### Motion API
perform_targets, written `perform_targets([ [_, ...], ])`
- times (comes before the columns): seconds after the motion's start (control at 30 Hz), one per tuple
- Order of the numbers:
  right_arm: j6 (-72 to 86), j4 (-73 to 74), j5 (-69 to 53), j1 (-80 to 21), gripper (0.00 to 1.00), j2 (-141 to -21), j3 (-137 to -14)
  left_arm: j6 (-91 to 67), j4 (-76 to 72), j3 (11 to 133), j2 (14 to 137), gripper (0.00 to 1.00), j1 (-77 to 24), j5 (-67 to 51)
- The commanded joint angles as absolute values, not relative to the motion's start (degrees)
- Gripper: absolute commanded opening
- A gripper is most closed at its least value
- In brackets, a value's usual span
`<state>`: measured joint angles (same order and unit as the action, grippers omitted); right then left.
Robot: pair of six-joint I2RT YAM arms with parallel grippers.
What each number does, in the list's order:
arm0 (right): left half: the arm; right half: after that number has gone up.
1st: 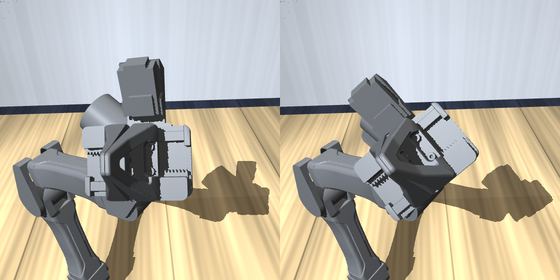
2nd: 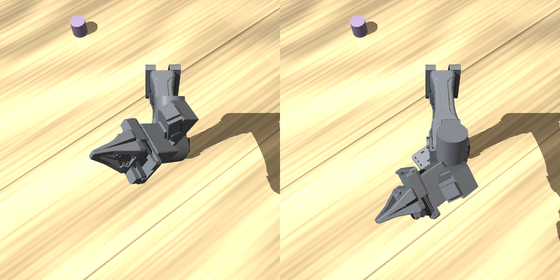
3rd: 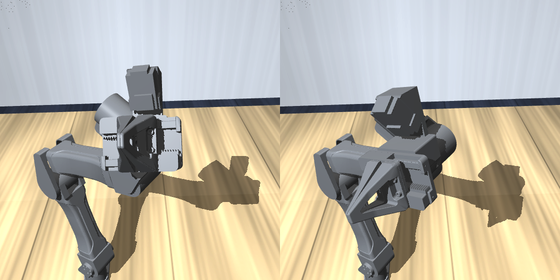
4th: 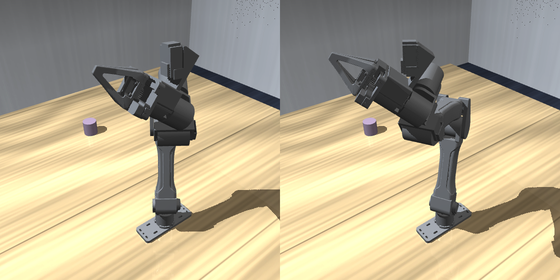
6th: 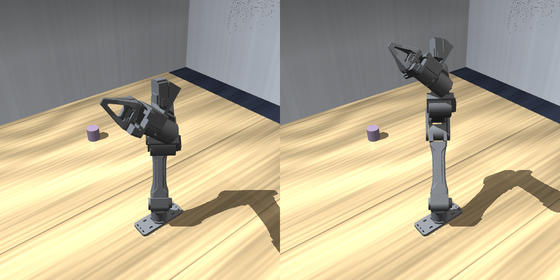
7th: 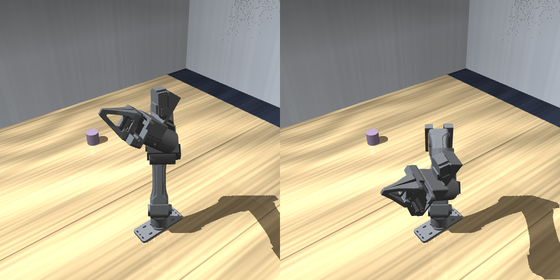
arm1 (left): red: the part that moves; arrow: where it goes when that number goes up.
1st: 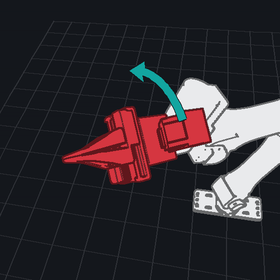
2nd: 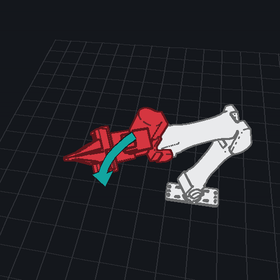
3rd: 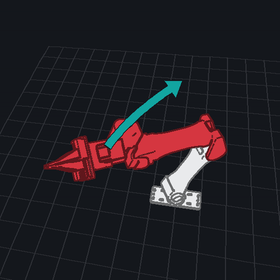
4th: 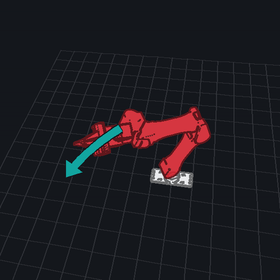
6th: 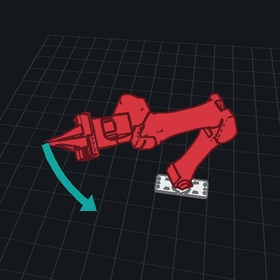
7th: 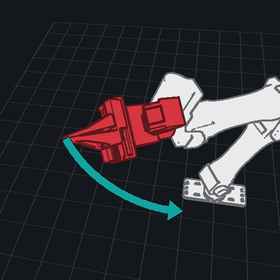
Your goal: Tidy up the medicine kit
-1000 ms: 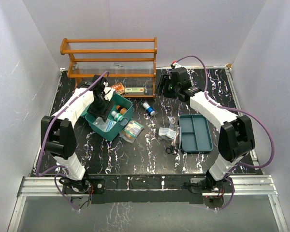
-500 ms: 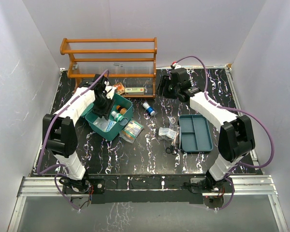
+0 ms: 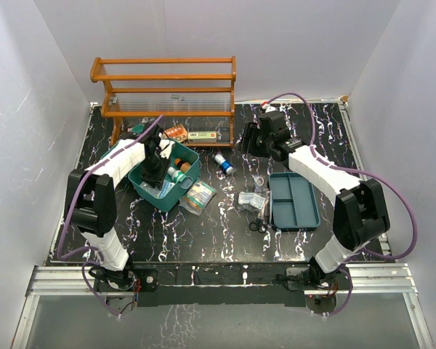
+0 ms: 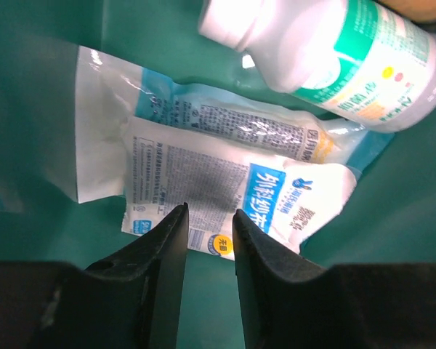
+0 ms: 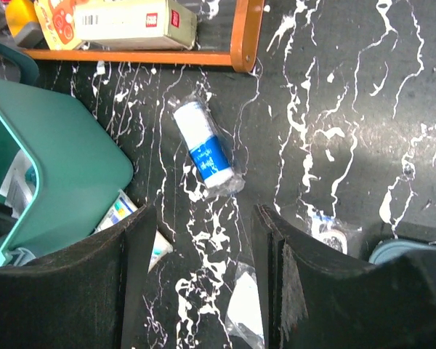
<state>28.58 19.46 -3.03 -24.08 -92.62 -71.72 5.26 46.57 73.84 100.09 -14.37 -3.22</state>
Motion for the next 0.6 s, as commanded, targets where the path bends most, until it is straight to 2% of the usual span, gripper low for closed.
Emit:
perform_targets([
  [0.0, 28.56, 16.66, -2.44, -23.86, 0.53, -88.69, -70.09, 4.05, 45.19, 74.53, 101.34, 0.29, -14.28, 2.09],
  [0.17, 28.52, 16.25, -1.76, -23.90, 0.53, -86.62, -68.10, 4.56, 44.80, 74.96, 102.19, 0.28, -14.41, 8.09],
  [0.43, 27.47, 16.17, -1.98, -23.92, 0.53, -85.15, -67.46, 4.88, 46.63, 79.16, 102.40, 0.26, -14.86, 8.11],
  [0.57, 27.00, 16.13, -3.37, -23.98, 0.54, -84.16, -66.94, 5.11, 48.33, 81.50, 99.66, 0.29, -14.92, 5.62],
])
